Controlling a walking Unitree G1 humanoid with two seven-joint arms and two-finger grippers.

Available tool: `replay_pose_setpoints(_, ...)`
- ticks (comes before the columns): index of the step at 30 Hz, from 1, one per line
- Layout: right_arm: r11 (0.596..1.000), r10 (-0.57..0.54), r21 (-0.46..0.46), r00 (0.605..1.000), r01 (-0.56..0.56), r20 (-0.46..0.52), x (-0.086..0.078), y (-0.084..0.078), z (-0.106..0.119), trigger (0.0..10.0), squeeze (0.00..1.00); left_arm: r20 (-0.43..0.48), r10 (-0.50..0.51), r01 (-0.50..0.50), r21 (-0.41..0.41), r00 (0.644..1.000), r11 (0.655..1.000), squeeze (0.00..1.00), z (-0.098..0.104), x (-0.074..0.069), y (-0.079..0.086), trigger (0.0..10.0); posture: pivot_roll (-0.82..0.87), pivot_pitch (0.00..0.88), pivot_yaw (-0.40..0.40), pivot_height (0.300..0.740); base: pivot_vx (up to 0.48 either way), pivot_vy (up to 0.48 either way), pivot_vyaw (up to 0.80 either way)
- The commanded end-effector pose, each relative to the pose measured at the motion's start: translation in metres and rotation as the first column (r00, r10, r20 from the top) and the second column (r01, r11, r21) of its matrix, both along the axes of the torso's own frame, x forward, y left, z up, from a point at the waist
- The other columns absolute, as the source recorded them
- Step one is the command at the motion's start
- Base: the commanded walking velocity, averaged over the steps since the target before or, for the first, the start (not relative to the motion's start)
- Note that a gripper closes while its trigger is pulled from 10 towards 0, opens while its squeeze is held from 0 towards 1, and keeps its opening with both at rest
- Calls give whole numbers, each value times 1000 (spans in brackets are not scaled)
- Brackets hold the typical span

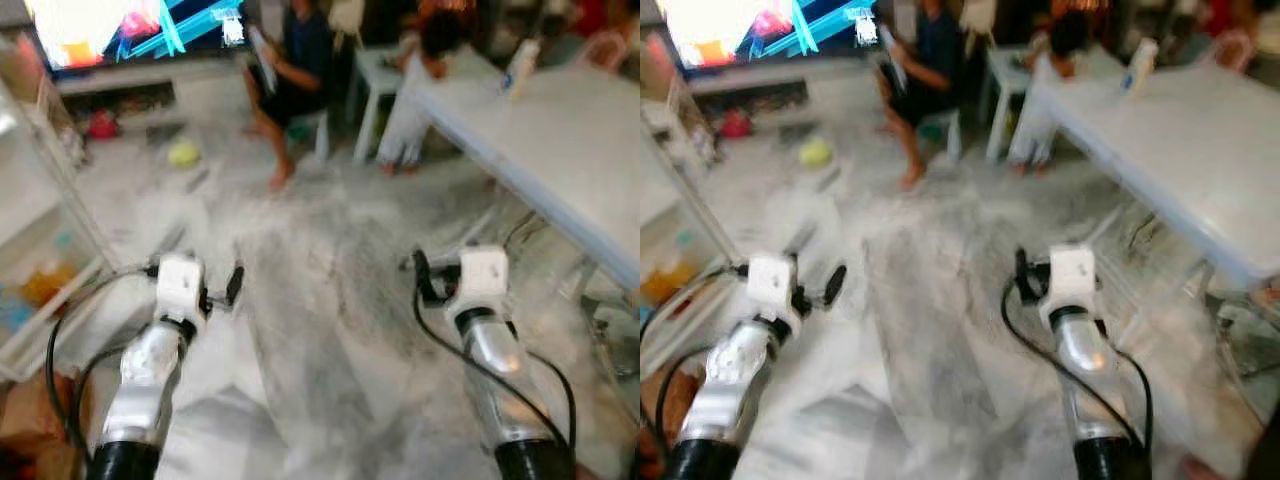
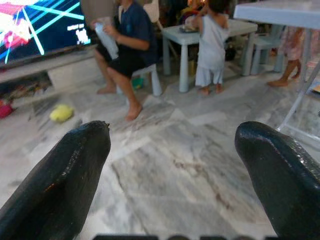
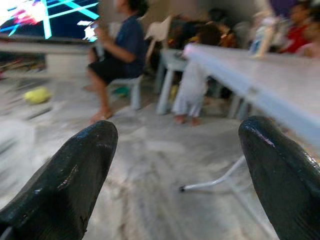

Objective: Restocking fridge

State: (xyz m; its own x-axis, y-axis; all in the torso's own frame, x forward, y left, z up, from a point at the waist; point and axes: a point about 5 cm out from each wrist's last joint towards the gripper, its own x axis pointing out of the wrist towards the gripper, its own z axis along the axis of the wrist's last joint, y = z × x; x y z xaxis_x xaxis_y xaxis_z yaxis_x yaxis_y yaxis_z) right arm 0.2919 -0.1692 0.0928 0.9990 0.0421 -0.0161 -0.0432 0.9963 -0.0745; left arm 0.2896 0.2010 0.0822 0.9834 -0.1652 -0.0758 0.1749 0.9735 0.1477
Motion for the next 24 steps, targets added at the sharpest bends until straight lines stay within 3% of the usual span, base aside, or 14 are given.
replay_pose_setpoints(1,1000,23,8,1000,-23,16,1,8,3,10000,0,15,32,-32,6,999,999,0,6,4,9,10000,6,0,-33,740,480,0,-800)
replay_pose_setpoints(9,1000,0,15,998,-1,63,-2,6,10,10000,0,28,25,-25,-3,999,1000,0,7,2,5,10000,5,0,-25,740,480,0,-800)
replay_pose_setpoints(16,999,-24,27,991,21,128,-5,0,25,10000,0,62,140,-137,-43,988,990,0,8,-9,19,10000,1,0,-16,740,451,0,-789)
replay_pose_setpoints(24,1000,-14,16,987,11,160,-2,0,34,10000,0,57,159,-156,-50,986,986,0,6,-9,18,10000,1,0,-18,740,391,247,0)
